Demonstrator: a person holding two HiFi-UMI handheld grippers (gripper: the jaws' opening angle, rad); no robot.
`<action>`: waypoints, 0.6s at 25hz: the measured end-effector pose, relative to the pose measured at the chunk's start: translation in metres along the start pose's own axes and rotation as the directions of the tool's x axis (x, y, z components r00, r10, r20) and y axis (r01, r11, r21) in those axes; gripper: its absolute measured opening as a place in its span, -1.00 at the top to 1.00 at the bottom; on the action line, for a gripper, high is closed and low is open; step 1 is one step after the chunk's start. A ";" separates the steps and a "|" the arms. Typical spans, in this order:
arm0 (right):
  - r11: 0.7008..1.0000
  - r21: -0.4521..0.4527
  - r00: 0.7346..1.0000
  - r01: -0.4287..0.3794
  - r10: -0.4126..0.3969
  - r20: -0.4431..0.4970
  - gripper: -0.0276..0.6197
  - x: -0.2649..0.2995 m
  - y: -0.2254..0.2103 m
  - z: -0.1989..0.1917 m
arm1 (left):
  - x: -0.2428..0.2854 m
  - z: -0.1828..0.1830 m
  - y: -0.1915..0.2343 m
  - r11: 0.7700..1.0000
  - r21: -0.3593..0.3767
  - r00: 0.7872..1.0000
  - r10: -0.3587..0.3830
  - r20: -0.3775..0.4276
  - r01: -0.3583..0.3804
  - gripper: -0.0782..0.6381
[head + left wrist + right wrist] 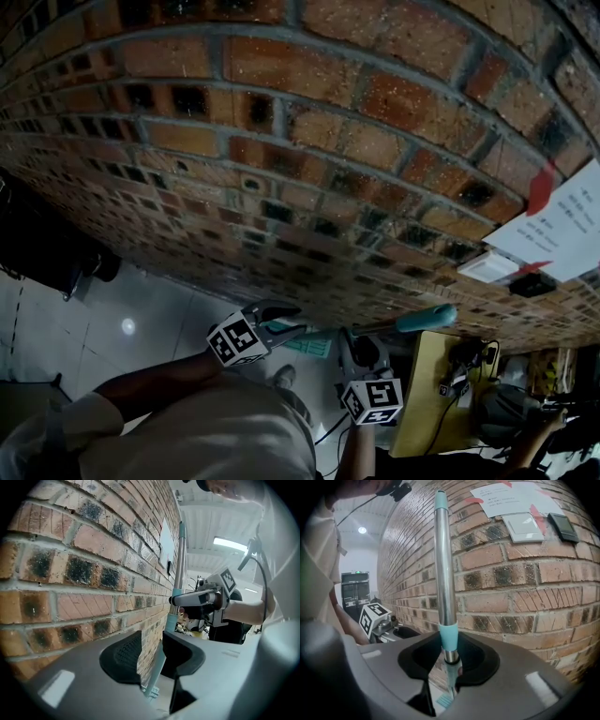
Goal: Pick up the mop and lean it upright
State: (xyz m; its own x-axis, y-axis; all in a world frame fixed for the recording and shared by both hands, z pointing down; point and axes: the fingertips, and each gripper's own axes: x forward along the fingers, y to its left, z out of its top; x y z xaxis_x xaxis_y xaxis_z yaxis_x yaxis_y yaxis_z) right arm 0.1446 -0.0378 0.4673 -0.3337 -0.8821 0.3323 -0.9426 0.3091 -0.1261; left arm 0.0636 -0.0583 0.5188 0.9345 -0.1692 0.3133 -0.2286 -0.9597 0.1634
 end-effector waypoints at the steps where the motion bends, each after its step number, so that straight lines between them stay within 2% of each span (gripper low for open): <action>1: 1.000 -0.001 1.000 -0.002 0.002 -0.005 0.58 0.001 0.000 -0.002 | -0.001 -0.002 0.001 1.000 0.000 1.000 0.004 -0.003 -0.004 0.34; 15: 0.999 -0.012 0.995 -0.033 0.032 -0.090 0.57 0.026 -0.005 -0.050 | -0.012 -0.038 0.019 0.998 -0.024 0.996 0.060 -0.062 -0.061 0.34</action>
State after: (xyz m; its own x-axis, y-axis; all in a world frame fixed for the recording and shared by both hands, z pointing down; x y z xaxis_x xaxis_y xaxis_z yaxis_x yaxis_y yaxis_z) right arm 0.1403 -0.0447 0.5229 -0.3629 -0.8364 0.4108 -0.9311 0.3424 -0.1255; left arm 0.0376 -0.0664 0.5536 0.9006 -0.2120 0.3794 -0.2917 -0.9420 0.1661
